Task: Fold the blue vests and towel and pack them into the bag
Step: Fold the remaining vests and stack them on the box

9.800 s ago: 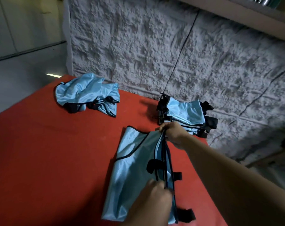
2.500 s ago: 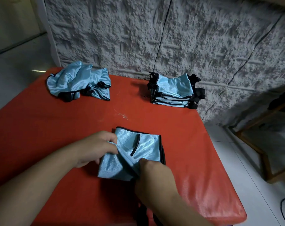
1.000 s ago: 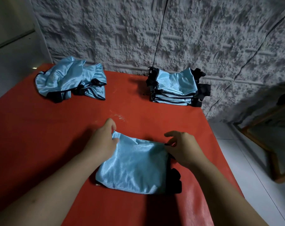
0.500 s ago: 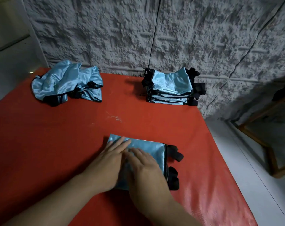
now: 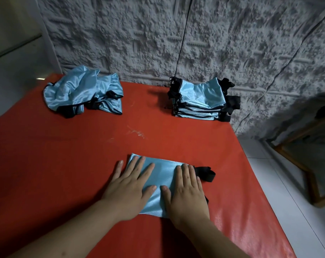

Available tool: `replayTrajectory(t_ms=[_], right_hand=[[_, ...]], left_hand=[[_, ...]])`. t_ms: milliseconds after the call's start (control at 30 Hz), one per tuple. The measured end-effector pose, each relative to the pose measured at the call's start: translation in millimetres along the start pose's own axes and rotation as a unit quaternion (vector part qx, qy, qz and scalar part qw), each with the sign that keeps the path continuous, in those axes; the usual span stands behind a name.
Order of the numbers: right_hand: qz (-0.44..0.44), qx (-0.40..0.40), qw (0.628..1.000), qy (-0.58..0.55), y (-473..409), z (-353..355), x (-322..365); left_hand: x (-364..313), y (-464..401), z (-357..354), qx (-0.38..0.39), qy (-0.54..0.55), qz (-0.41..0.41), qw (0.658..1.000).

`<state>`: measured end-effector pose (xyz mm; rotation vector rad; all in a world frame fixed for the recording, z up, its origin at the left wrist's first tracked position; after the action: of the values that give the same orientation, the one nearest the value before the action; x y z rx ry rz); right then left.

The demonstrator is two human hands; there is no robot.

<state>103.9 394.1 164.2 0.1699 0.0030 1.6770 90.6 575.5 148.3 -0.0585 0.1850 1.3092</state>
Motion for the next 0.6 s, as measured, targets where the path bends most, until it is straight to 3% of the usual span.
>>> replayTrajectory(t_ms=[167,267,400,433,500,600], right_hand=[[0.016,0.017,1.0,-0.008,-1.5,-1.6,-2.3],[0.03,0.019,0.995,-0.092,-8.0,6.5,-5.9],[-0.038,-0.195,0.962,-0.188,0.9,63.9,-23.3],[-0.085,-0.202,0.958,-0.187,4.1,74.8,-32.6],[-0.177,-0.075,0.969,-0.157,3.7,76.7,-49.3],[-0.192,0.093,0.971,-0.112,-0.4,60.7,-53.9]], left_hand=[[2.6,2.9,3.2,0.026,-0.006,0.048,0.998],[14.8,0.9,13.2,0.027,0.03,0.082,0.996],[38.9,2.6,49.5,-0.105,0.159,0.217,0.957],[43.5,4.5,52.8,-0.102,0.168,0.251,0.948],[46.7,5.8,50.2,-0.051,0.189,0.288,0.937],[46.9,3.3,41.1,-0.009,0.214,0.289,0.933]])
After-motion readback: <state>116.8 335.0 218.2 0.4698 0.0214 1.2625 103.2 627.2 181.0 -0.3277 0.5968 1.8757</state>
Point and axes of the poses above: each hand's wrist, its own y-axis away from the middle knuckle, its own z-axis out of the back of the hand, x = y × z, the point moved 4 cm from there along -y, towards the middle knuckle, and after that the axes turned 9 degrees about -z, right-handed, at the moved point
